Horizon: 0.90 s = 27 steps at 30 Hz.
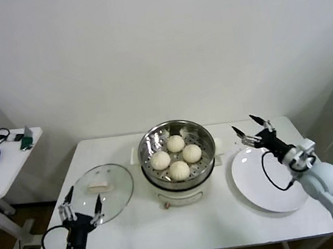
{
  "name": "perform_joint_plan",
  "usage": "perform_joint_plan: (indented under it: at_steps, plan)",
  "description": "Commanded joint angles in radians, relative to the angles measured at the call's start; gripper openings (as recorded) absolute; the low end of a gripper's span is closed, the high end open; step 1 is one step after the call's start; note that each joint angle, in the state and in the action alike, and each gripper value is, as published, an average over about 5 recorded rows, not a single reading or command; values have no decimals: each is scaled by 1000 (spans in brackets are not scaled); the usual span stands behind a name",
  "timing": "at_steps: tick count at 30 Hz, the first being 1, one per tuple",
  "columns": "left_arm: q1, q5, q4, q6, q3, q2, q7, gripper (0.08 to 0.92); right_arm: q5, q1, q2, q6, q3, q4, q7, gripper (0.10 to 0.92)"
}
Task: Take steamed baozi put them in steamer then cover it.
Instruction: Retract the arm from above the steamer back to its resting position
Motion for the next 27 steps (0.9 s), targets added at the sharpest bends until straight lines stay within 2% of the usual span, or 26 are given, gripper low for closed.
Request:
perform_joint_plan:
  at_steps: [1, 11, 27]
  plan:
    - [2, 665, 32, 77, 13, 43, 33, 823, -108, -410, 255, 4, 383, 72, -3, 823]
    - [-130, 770, 228, 90, 76, 76, 17, 823, -130, -430, 294, 9, 431, 2, -33, 823]
    - [-387, 794, 559, 59, 122, 65, -7, 823, -184, -441, 312, 2, 444, -6, -52, 823]
